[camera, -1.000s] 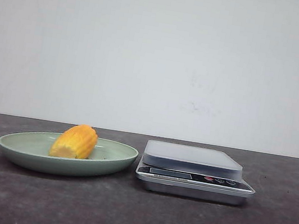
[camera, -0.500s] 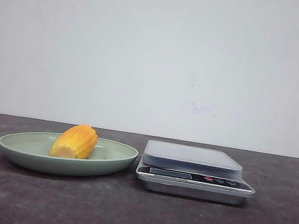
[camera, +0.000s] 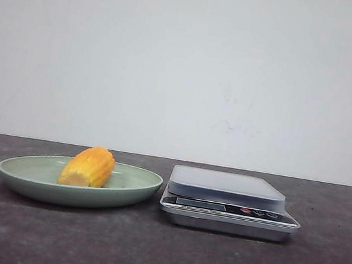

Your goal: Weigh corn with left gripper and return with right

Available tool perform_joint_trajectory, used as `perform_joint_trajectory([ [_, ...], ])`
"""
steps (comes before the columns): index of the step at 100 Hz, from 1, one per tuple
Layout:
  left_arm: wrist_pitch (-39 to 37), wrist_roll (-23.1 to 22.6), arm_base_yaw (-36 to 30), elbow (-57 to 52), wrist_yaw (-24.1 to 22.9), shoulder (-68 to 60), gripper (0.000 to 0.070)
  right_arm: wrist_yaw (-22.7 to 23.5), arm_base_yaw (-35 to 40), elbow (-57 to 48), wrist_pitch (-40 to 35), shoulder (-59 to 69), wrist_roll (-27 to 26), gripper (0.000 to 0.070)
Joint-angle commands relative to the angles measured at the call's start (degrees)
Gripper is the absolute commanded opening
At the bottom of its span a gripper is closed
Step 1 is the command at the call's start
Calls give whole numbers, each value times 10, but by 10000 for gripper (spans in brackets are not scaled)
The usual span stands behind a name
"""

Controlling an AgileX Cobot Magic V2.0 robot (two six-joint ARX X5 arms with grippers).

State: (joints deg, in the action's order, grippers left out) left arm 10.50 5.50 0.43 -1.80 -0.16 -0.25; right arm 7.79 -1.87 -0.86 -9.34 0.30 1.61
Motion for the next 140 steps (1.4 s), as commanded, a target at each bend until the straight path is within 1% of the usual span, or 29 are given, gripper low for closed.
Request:
perform_joint_trajectory([
  [1, 2, -3, 0, 10, 0, 1, 17, 1, 1, 1, 3, -1, -7, 11],
  [122, 2, -3, 0, 10, 0, 1, 17, -3, 2, 1, 3, -1, -12, 11],
  [129, 2, -3, 0, 10, 0, 1, 17, -3, 2, 1, 7, -1, -19, 11],
  [136, -1, -2, 0, 10, 0, 1, 17, -3, 2, 1, 8, -1, -41, 11],
  [140, -2, -2, 0, 10, -1, 1, 17, -3, 2, 1, 10, -1, -41, 11],
])
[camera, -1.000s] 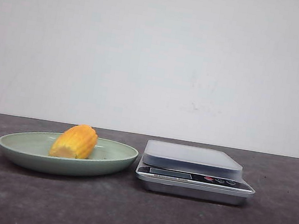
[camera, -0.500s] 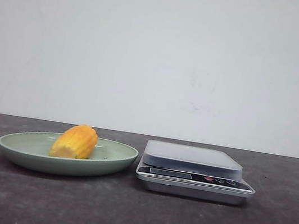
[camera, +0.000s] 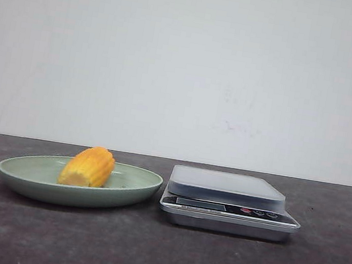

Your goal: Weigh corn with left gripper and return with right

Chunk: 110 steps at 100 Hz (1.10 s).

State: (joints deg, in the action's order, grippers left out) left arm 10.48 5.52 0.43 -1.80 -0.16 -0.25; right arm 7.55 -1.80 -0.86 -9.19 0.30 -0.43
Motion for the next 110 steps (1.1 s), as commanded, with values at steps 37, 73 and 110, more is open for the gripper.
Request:
perform_joint_trajectory([
  [37, 3, -1, 0, 10, -6, 1, 17, -1, 2, 1, 11, -1, -36, 9],
  [73, -2, 146, -3, -57, -20, -24, 16, -18, 2, -105, 7, 32, -191, 3],
  [110, 69, 127, -3, -414, -3, -294, 425, 26, 2, -386, -77, 250, -177, 65],
])
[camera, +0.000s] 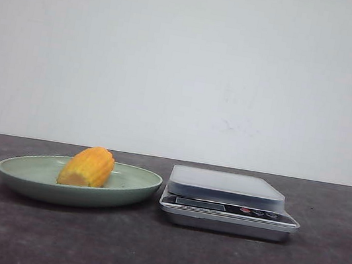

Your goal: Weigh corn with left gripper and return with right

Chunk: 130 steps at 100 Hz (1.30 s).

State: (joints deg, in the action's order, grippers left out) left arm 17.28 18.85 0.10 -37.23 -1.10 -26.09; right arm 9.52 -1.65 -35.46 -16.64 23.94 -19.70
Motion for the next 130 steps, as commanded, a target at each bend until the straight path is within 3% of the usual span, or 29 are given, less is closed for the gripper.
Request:
perform_joint_trajectory([
  [1, 2, -6, 0, -68, 10, -42, 472, 7, 1, -46, -4, 17, 18, 86],
  [4, 5, -6, 0, -91, 25, -58, 579, 9, 1, -64, -8, 28, 23, 163],
  [7, 11, -7, 0, -114, 47, -74, 617, 11, 1, -80, -13, 37, 29, 244],
  [12, 25, -18, -2, -151, 82, -100, 584, 10, 2, -104, -21, 50, 35, 344],
  [18, 44, -31, -7, -190, 103, -127, 528, 10, 5, -126, -23, 64, 40, 391],
  [34, 76, -34, -53, -266, 107, -195, 519, 33, 20, -172, -39, 92, 52, 423],
  [53, 79, -44, -136, -299, 106, -285, 519, 56, 31, -236, -110, 143, 54, 486],
  [71, 87, -47, -198, -299, 71, -387, 518, 72, 45, -284, -168, 196, 71, 512],
  [94, 87, -44, -238, -299, 63, -525, 515, 70, 62, -289, -174, 205, 73, 513],
  [130, 89, -31, -300, -299, 12, -670, 514, 72, 68, -290, -177, 205, 73, 540],
])
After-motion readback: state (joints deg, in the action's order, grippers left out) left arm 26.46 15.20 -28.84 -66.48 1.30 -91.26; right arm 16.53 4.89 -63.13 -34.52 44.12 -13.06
